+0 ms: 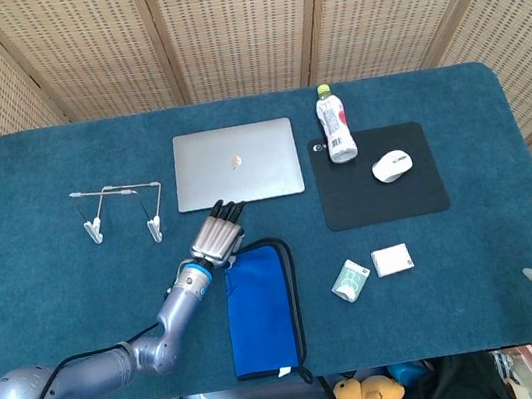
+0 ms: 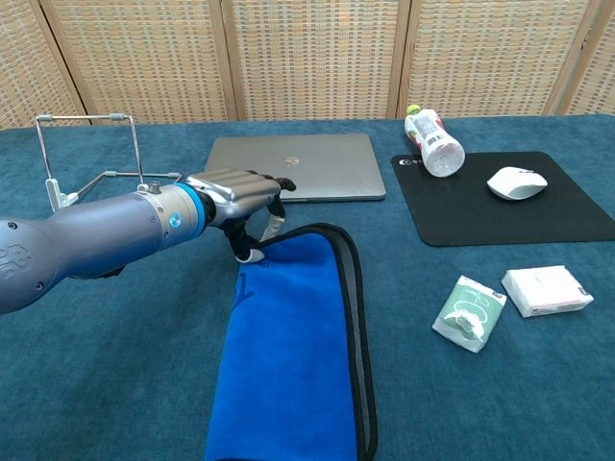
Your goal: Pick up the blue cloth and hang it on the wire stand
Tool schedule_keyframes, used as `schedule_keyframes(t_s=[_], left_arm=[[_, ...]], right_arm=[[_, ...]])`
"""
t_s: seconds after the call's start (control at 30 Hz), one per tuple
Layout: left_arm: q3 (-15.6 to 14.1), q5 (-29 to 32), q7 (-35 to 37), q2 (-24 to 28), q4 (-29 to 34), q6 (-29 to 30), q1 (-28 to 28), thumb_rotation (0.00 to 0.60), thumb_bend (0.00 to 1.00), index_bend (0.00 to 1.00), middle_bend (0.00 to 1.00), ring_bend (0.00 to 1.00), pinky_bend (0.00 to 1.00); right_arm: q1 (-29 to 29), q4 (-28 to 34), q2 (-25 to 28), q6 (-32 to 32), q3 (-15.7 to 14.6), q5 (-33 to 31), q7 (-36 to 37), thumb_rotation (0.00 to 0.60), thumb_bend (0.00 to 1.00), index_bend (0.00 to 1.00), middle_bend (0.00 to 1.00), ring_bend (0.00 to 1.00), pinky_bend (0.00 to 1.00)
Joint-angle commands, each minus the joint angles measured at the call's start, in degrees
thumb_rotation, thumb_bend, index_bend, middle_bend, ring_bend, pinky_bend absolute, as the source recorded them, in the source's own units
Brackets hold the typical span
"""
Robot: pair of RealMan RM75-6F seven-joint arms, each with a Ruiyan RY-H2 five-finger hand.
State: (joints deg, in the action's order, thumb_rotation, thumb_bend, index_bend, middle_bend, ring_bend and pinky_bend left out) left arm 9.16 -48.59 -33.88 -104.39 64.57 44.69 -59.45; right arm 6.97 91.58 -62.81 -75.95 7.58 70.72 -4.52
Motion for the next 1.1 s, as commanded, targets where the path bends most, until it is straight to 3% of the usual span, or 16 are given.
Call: schedule_keyframes(t_s=[0.03, 0.4, 1.1], left_arm=[[0.3, -0.6, 0.3, 0.4, 0.4, 0.4, 0.0, 0.6, 0.58, 0.85, 0.0, 0.0, 0.0], [3.4, -2.3, -0.7, 5.4, 5.9, 3.6, -1.1, 0.6, 0.58, 0.86, 0.0, 0.0, 0.0], [10.8, 6.9, -6.0, 20.2, 19.4, 8.7, -3.7, 0.6, 0.58, 0.86, 0.0, 0.0, 0.0]], right_arm=[[0.0, 0.0, 0.0, 0.0, 0.0, 0.0, 0.0, 0.6, 0.0, 0.0, 0.0, 0.0, 0.0], [-0.2, 0.4, 0.3, -0.3, 0.0, 0.5, 0.5, 0.6, 0.0, 0.0, 0.0, 0.0, 0.0], [-0.4, 0.9, 1.0, -0.6, -0.1, 1.1, 1.7, 0.6, 0.0, 0.0, 0.0, 0.0, 0.0]])
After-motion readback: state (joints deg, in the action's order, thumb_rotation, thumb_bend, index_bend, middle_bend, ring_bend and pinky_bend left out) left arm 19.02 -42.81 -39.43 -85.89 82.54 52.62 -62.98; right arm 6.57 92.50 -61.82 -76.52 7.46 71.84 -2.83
